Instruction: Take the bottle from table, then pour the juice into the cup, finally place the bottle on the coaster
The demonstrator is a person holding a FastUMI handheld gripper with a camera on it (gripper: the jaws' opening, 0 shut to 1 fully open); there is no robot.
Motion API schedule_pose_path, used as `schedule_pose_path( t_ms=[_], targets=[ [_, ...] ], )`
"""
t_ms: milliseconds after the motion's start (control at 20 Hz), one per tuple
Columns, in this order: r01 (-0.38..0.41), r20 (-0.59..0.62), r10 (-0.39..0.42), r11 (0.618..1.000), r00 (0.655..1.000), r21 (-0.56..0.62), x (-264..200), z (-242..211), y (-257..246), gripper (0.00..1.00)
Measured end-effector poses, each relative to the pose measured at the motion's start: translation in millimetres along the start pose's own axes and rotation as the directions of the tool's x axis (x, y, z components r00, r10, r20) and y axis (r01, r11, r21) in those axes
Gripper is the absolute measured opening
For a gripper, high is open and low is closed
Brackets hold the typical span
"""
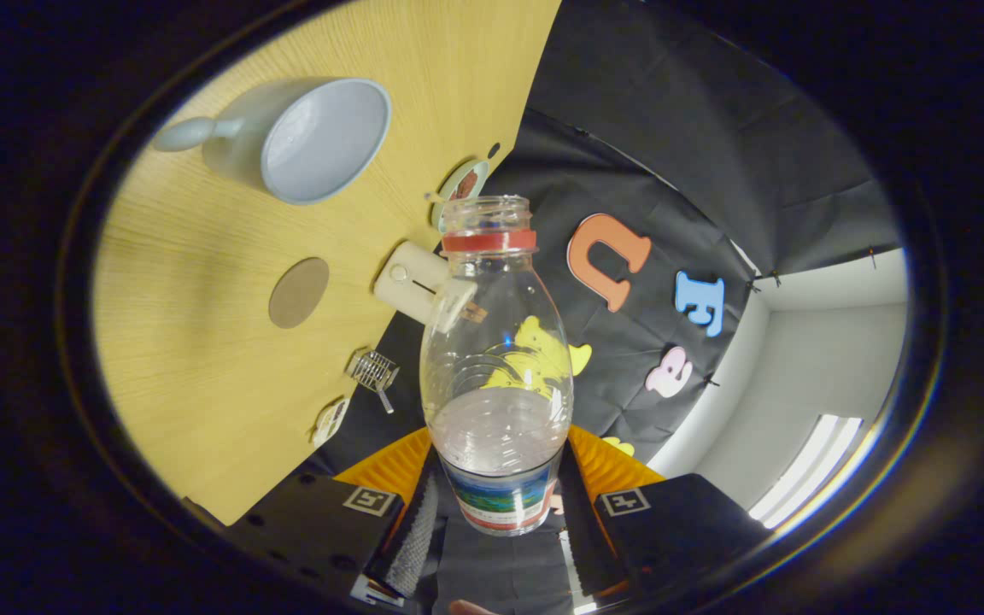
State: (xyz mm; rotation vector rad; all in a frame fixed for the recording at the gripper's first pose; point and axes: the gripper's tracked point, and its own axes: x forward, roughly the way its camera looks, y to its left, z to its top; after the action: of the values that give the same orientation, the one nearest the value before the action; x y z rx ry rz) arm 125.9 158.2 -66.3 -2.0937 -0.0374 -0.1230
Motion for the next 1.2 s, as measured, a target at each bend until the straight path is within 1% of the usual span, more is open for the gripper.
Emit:
schedule_pose_path(
  t_ms=[100,200,350,450,600,750,850,950,1000,1050,1200],
  targets=[
    [-0.003,0.000,0.003,0.999,1.000,0.041,-2.1,-1.4,0.7,0.72],
    [-0.037,-0.007,0.038,0.992,0.999,0.124,-2.8,-3.9,11.2,0.73],
    [-0.067,-0.009,0.073,0.955,0.997,0.288,-7.2,-3.3,19.5,0.73],
    [-0.089,0.001,0.097,0.912,0.995,0.401,-9.9,-2.1,22.8,0.73],
    [-0.127,0.020,0.137,0.842,0.990,0.525,-16.7,-0.9,29.7,0.73],
    [-0.155,0.039,0.169,0.756,0.985,0.636,-23.9,-2.2,37.7,0.73],
    [-0.188,0.061,0.207,0.681,0.976,0.708,-28.0,-3.7,43.3,0.73],
    [-0.213,0.089,0.235,0.580,0.968,0.786,-33.7,-6.9,45.7,0.73],
    [-0.223,0.103,0.249,0.522,0.963,0.824,-37.3,-8.6,45.3,0.73],
    [-0.233,0.122,0.259,0.454,0.958,0.860,-41.3,-8.9,44.0,0.73],
    [-0.235,0.173,0.260,0.232,0.950,0.944,-46.2,-14.5,34.3,0.73]
  ],
)
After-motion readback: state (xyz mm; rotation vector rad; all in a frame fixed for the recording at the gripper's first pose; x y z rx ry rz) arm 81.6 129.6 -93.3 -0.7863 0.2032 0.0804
